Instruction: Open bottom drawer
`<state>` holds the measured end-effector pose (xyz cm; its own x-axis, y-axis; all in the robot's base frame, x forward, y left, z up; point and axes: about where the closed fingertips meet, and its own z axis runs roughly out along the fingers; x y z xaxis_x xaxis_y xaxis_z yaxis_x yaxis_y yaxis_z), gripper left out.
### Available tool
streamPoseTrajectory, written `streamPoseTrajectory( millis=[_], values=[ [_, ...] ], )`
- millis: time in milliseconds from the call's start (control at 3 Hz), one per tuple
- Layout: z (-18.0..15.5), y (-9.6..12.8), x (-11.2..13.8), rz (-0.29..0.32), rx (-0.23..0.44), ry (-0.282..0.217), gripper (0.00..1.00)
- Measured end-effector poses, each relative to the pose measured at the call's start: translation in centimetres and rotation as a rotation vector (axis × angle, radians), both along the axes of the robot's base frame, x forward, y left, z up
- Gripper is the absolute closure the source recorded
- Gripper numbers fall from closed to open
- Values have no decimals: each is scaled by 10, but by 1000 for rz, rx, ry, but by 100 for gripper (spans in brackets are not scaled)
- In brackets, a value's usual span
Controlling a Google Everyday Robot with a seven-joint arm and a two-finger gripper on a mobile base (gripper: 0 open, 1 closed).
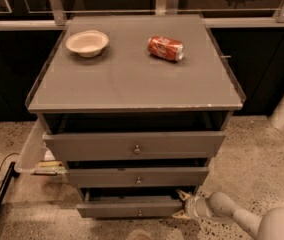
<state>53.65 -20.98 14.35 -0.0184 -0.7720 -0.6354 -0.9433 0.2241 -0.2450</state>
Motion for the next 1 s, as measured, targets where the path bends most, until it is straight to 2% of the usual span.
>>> streamPoseTrajectory(
  millis=[667, 1000],
  values=[
    [8, 0, 1, 0, 0, 0, 89],
    [12, -2, -8, 2, -2, 6, 100]
  ],
)
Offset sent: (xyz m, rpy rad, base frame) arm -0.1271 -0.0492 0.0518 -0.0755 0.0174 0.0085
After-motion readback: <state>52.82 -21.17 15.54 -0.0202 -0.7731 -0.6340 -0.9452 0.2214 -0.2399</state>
